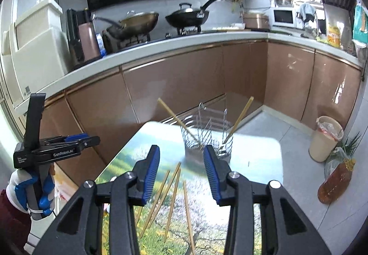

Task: Organize utensils
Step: 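Move both tools back over the remaining chopsticks on the table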

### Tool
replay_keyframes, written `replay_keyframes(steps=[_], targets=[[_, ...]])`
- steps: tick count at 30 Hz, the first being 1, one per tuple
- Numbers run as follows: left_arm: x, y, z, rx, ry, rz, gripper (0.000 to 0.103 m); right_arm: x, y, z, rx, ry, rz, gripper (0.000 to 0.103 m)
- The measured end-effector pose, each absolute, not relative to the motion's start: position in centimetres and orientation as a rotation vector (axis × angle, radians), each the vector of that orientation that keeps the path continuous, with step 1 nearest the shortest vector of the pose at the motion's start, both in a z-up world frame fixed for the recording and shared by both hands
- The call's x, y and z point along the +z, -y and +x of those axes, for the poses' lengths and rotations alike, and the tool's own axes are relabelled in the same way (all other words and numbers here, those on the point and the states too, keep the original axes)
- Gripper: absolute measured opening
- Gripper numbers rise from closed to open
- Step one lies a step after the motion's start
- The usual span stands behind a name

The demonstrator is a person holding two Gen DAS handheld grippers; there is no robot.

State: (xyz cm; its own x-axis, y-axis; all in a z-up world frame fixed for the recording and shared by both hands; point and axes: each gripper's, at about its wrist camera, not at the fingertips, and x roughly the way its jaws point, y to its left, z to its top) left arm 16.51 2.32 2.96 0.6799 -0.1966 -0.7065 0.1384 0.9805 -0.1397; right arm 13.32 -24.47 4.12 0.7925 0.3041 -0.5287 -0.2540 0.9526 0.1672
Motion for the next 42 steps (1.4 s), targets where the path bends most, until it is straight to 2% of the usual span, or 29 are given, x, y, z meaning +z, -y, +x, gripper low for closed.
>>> replay_keyframes(steps=[12, 20, 36, 42], targets=[[-3.5, -0.9, 19.1, -0.194, -0.967, -0.080, 0.048, -2.0, 21.0, 16.9, 0.380, -0.749, 0.070, 0.035], [-8.0, -0.5, 21.9, -0.195, -1.105, -0.087, 0.042, -6.5, 19.5, 20.2, 0.430, -0.895, 0.085, 0.032], [-13.0, 0.3, 26.0, -0.189, -1.283, -0.086, 0.040, -14.4, 15.0, 26.2, 0.499, -1.170, 0.041, 0.027], [-13.9, 0.5, 27.2, -0.194, -1.327, -0.092, 0.035, -16.1, 14.2, 27.8, 0.483, -1.219, 0.003, 0.027]])
